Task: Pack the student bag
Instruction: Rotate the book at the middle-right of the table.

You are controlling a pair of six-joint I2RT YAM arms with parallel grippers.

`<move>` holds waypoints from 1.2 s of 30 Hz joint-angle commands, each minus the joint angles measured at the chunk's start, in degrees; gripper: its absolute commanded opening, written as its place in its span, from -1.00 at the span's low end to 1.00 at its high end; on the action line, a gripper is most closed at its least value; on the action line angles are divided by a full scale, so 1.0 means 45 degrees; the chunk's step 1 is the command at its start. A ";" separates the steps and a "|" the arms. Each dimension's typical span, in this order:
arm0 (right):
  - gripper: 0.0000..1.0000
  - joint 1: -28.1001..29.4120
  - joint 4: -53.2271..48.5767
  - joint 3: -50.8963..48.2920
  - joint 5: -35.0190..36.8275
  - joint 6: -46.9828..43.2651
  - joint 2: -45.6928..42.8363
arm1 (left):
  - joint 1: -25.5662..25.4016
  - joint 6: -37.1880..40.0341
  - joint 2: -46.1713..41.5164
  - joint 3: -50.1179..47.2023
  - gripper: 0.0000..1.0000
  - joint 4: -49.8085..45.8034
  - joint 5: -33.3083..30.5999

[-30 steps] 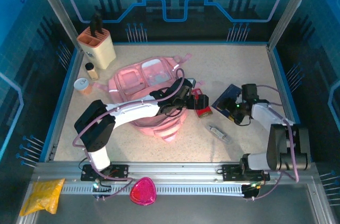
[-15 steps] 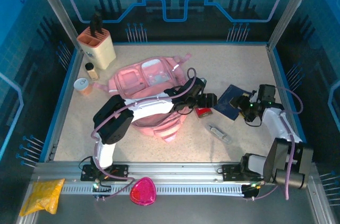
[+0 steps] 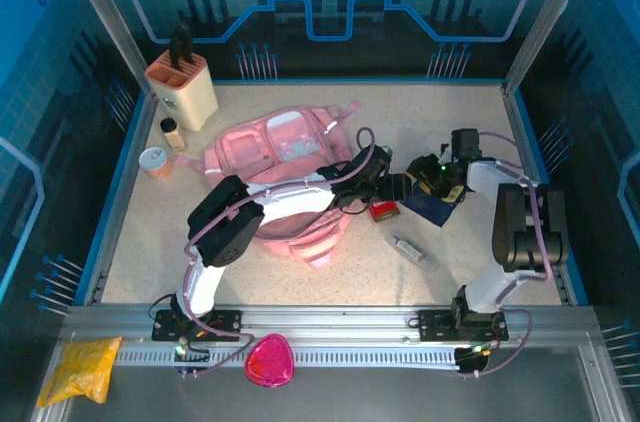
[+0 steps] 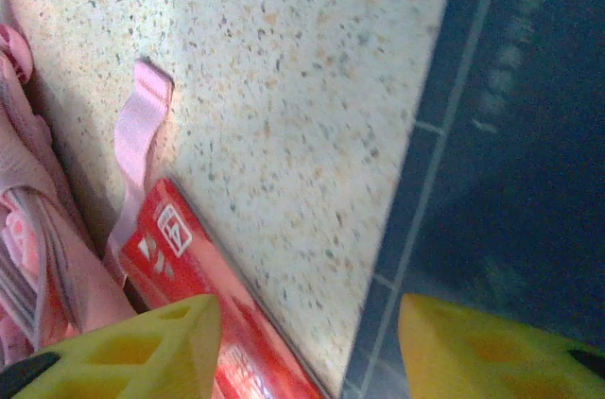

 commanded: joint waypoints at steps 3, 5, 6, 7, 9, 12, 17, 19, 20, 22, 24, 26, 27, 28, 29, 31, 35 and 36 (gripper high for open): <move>0.05 0.0427 -0.0036 0.0597 -0.0512 -0.0071 0.1069 | -0.0062 -0.0146 -0.0685 -0.0824 0.37 0.0206 -0.0715; 0.05 0.0485 0.0033 0.0329 -0.0727 -0.0003 0.1103 | -0.0051 -0.0123 -0.0878 -0.1061 0.35 0.0225 -0.0853; 0.05 0.0549 -0.0021 0.0151 -0.0773 -0.0058 0.0978 | -0.0046 -0.0069 -0.0965 -0.1140 0.34 0.0205 -0.0884; 0.05 0.0612 -0.0144 0.0017 -0.0775 -0.0175 0.0852 | -0.0062 -0.0039 -0.1041 -0.1213 0.33 0.0107 -0.0932; 0.05 0.0759 -0.0476 -0.0370 -0.0733 -0.0419 0.0427 | -0.0062 -0.0107 -0.1224 -0.1407 0.30 -0.0061 -0.1059; 0.07 0.0815 -0.0916 -0.1332 -0.0813 -0.0854 -0.0413 | -0.0062 -0.0376 -0.1615 -0.1888 0.28 0.0075 -0.1134; 0.10 0.0716 -0.1878 -0.2652 -0.0565 -0.1618 -0.2006 | -0.0268 -0.0808 -0.2022 -0.2266 0.20 -0.0062 -0.0895; 0.10 0.0563 -0.1957 -0.2823 -0.0839 -0.1582 -0.2747 | -0.0400 -0.1090 -0.2071 -0.2332 0.15 -0.0112 -0.0903; 0.10 0.0419 -0.1920 -0.2825 -0.1255 -0.1452 -0.3172 | -0.0483 -0.1289 -0.2086 -0.2354 0.13 0.0005 -0.0848; 0.12 0.0100 -0.1957 -0.2649 -0.1702 -0.1253 -0.3979 | -0.0635 -0.1502 -0.1963 -0.2300 0.08 0.0276 -0.0711; 0.19 -0.0308 -0.2474 -0.2347 -0.1227 -0.1390 -0.4616 | -0.0752 -0.1655 -0.1717 -0.2040 0.05 0.0323 -0.0631; 0.25 -0.1157 -0.2902 -0.2306 -0.0849 -0.1530 -0.5005 | -0.0904 -0.1837 -0.1412 -0.1758 0.02 0.0518 -0.0348; 0.31 -0.1671 -0.2925 -0.2452 -0.0829 -0.1521 -0.5181 | -0.0950 -0.1905 -0.1257 -0.1646 0.01 0.0635 -0.0243; 0.33 -0.2293 -0.2839 -0.2681 -0.0888 -0.1487 -0.5353 | -0.1025 -0.1929 -0.1064 -0.1427 0.00 0.0691 -0.0180; 0.34 -0.2851 -0.2836 -0.2852 -0.0835 -0.1496 -0.5519 | -0.1090 -0.1936 -0.0852 -0.1206 -0.01 0.0650 -0.0158; 0.41 -0.3629 -0.2922 -0.3113 -0.0360 -0.1541 -0.5830 | -0.1160 -0.1946 -0.0425 -0.0755 -0.03 0.0595 -0.0019; 0.53 -0.4329 -0.2935 -0.3370 0.0329 -0.1465 -0.6134 | -0.1234 -0.1965 0.0456 0.0140 -0.07 0.0602 0.0331; 0.57 -0.4537 -0.3110 -0.3379 0.0624 -0.1457 -0.6138 | -0.1235 -0.1993 0.0642 0.0341 -0.07 0.0594 0.0430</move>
